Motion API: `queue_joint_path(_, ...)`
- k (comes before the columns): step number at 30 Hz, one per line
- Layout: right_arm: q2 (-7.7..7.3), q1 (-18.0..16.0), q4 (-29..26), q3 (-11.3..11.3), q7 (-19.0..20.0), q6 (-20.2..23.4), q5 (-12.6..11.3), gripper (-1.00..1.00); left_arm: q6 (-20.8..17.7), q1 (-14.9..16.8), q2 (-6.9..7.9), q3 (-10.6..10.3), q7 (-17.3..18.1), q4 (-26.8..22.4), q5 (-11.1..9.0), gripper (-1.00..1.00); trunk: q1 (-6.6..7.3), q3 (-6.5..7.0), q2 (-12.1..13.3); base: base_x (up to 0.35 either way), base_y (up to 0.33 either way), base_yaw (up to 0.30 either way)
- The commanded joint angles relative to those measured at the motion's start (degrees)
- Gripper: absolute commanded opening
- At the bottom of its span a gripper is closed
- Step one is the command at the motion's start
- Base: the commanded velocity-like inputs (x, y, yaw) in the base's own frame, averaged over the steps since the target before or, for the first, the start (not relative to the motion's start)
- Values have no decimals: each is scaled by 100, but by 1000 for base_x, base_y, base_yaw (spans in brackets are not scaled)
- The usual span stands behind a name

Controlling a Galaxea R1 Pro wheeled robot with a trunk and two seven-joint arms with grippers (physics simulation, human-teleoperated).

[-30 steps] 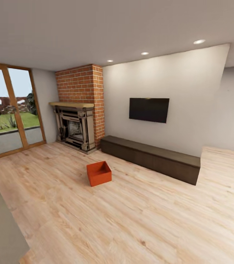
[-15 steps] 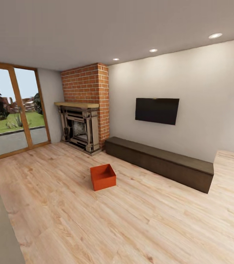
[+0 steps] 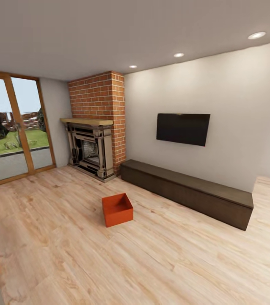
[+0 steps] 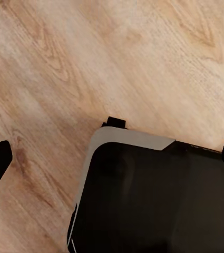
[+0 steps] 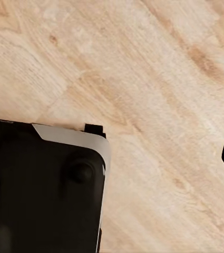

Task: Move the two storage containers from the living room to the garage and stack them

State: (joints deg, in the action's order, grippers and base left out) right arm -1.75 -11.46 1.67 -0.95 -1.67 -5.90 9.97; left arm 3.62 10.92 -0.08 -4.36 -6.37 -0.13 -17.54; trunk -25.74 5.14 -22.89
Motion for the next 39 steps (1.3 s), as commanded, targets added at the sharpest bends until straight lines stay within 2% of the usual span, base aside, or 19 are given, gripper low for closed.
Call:
queue_joint_path(1, 0, -6, 18, -12, -18, -36, 49, 100, 16, 2, -1, -47, -14, 4, -47, 100, -5, -2, -3, 300, -135, 0)
queue_joint_path(39, 25, -6, 18, -19, -9, -28, 65, 100, 16, 1, -1, -39, -14, 4, -47, 100, -5, -2, -3, 291, -180, 0)
